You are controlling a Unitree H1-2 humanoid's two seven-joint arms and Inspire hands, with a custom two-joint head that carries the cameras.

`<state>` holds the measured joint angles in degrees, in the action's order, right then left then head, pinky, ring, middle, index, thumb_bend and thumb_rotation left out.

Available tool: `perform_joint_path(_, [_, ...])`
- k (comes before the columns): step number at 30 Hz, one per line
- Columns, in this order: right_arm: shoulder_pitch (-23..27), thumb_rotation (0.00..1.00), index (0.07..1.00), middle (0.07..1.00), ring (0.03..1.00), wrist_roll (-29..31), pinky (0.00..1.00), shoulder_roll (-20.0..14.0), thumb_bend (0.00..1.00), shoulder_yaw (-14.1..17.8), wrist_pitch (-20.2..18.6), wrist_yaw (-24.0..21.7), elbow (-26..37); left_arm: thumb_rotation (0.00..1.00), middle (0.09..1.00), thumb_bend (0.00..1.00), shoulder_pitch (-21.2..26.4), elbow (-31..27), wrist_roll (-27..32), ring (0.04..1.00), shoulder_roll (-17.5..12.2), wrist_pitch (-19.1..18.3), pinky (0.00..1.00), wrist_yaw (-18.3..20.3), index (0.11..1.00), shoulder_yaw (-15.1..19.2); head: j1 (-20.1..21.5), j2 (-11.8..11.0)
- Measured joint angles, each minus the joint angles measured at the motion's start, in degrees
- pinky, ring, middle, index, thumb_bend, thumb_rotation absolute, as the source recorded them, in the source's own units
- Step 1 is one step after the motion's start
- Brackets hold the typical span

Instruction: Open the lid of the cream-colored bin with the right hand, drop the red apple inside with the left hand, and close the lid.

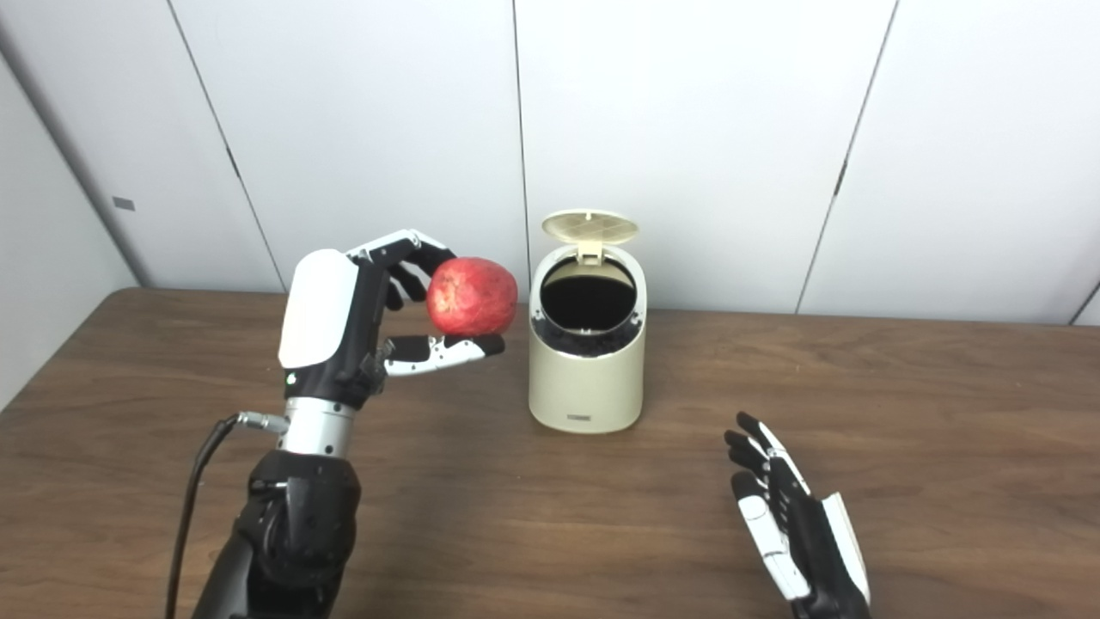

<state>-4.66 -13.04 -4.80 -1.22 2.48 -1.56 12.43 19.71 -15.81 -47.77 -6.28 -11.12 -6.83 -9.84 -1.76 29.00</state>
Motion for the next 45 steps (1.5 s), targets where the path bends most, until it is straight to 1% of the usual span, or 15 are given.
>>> perform_joint_path(4, [0.0,0.97,0.894,0.853,0.845,-1.8,0.80,0.2,0.46,-0.5,0.0,0.6,0.0,0.00,0.557,0.47,2.6,4.3,1.2,0.429,1.6,1.1,0.31,-0.5,0.492,0.0,0.4,-0.1])
perform_joint_path(8, [0.0,0.98,0.897,0.853,0.844,-2.5,0.79,0.4,0.46,-1.1,0.0,1.1,0.0,0.00,0.534,0.47,5.1,7.8,1.3,0.410,3.2,1.3,0.32,-2.0,0.504,-0.1,0.6,-0.3])
perform_joint_path(10, [0.0,0.99,0.896,0.854,0.846,-2.7,0.80,0.5,0.45,-1.3,0.0,1.2,0.0,0.00,0.523,0.47,5.9,8.8,1.3,0.406,3.3,1.6,0.31,-2.2,0.510,-0.3,0.7,-0.4])
perform_joint_path(13, [0.1,0.98,0.893,0.851,0.845,-2.7,0.80,0.5,0.47,-1.3,0.0,1.4,0.0,0.00,0.518,0.47,7.5,12.0,1.3,0.407,3.5,2.0,0.32,-2.8,0.510,-0.4,1.0,-0.4])
perform_joint_path(16, [0.1,0.98,0.889,0.850,0.844,-2.7,0.79,0.6,0.47,-1.4,0.0,1.5,0.0,0.00,0.511,0.47,8.3,14.4,1.5,0.409,4.0,2.2,0.33,-4.1,0.506,-0.4,1.1,-0.4])
perform_joint_path(19, [0.2,0.98,0.888,0.848,0.843,-2.7,0.79,0.7,0.48,-1.5,0.0,1.8,0.0,0.00,0.508,0.47,9.0,16.2,1.8,0.409,4.5,2.3,0.34,-4.6,0.505,-0.4,1.1,-0.3])
perform_joint_path(25, [0.2,0.98,0.888,0.846,0.843,-3.0,0.79,0.9,0.47,-1.6,-0.1,1.9,0.0,0.00,0.518,0.47,10.7,19.6,1.9,0.411,5.5,2.4,0.31,-6.4,0.515,-0.5,1.1,-0.4])
perform_joint_path(26, [0.2,0.98,0.887,0.845,0.844,-3.2,0.79,0.9,0.46,-1.6,-0.1,1.9,0.0,0.00,0.518,0.47,11.0,20.3,1.9,0.415,5.7,2.4,0.32,-6.7,0.516,-0.6,1.2,-0.4])
perform_joint_path(28, [0.2,0.99,0.887,0.845,0.845,-3.4,0.79,0.9,0.46,-1.8,-0.1,2.0,0.0,0.00,0.507,0.47,11.7,21.9,1.9,0.406,5.9,2.5,0.30,-7.1,0.519,-0.9,1.3,-0.5])
perform_joint_path(31, [0.2,0.99,0.887,0.845,0.846,-3.9,0.79,1.0,0.45,-2.0,-0.1,2.0,0.0,0.00,0.490,0.47,11.9,22.5,1.9,0.407,6.1,2.5,0.32,-7.3,0.519,-1.6,1.2,-0.4])
perform_joint_path(34, [0.2,0.98,0.886,0.845,0.843,-4.0,0.78,1.2,0.45,-2.1,-0.1,2.3,0.0,0.00,0.499,0.47,12.4,23.1,1.9,0.416,6.4,2.5,0.33,-8.0,0.518,-2.0,1.3,-0.2])
perform_joint_path(42, [0.2,0.97,0.884,0.845,0.843,-4.0,0.78,1.8,0.46,-2.1,-0.2,2.5,0.0,0.00,0.495,0.47,12.7,24.7,1.7,0.404,6.5,2.5,0.33,-9.0,0.523,-3.5,1.7,0.1])
perform_joint_path(45, [0.2,0.96,0.888,0.847,0.843,-4.0,0.78,1.9,0.48,-2.1,-0.2,2.5,0.0,0.00,0.477,0.48,12.8,25.5,1.2,0.410,6.4,2.4,0.34,-9.1,0.511,-4.3,1.8,0.2])
